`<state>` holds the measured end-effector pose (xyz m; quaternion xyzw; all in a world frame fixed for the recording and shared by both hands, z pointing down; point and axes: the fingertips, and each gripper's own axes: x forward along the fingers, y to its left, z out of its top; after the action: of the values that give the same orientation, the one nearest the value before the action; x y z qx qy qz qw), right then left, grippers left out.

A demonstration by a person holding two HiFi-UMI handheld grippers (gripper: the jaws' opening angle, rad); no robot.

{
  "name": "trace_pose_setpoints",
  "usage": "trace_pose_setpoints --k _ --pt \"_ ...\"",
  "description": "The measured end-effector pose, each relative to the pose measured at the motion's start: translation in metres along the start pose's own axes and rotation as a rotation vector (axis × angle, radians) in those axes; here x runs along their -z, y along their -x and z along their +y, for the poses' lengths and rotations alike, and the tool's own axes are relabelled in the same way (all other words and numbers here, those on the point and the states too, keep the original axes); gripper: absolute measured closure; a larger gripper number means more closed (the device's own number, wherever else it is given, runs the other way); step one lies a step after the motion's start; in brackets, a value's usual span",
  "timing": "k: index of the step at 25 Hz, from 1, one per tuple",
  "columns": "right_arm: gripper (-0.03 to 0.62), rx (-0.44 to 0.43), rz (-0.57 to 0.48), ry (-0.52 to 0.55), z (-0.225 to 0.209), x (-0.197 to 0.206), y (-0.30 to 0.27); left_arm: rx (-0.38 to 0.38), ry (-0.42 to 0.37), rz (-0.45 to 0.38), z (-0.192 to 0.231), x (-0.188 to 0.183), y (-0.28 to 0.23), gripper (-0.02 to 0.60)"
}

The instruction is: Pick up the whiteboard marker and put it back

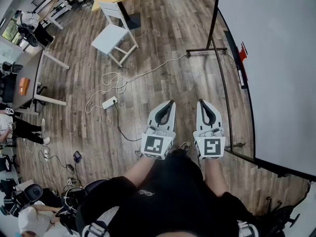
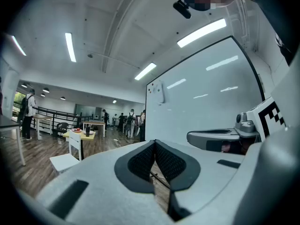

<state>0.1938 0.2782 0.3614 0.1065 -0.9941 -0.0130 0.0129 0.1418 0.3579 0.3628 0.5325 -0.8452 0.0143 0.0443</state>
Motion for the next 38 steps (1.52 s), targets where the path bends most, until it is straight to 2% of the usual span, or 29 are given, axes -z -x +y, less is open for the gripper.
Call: trace_pose_setpoints --k 4,10,17,25,30,34,38 --pt "0.592 0.020 0.016 -0.004 -0.003 0.010 -0.018 0.013 0.008 -0.001 0.013 0.006 -0.016 0.575" --pt "0.591 0.053 -0.018 0.012 -0.002 0.008 -0.053 0.031 0.031 -0.004 0.050 0.012 -0.041 0.575" --pt "0.591 0.074 0.021 0.014 0.015 0.013 -0.133 0.050 0.051 -0.003 0.124 0.012 -0.074 0.575" --pt "0.591 0.093 0.031 0.029 0.036 0.002 -0.223 0.129 0.064 -0.008 0.195 0.002 -0.118 0.575" --pt "0.591 0.179 0.066 0.015 0.015 0.019 -0.223 0.230 0.081 0.025 0.184 0.018 -0.149 0.575" --pt "0.591 0.231 0.123 0.009 -0.028 0.023 -0.238 0.297 0.098 0.060 0.168 0.015 -0.199 0.575" --pt "0.591 0.278 0.134 -0.010 -0.080 0.027 -0.245 0.386 0.067 0.080 0.136 0.011 -0.249 0.575"
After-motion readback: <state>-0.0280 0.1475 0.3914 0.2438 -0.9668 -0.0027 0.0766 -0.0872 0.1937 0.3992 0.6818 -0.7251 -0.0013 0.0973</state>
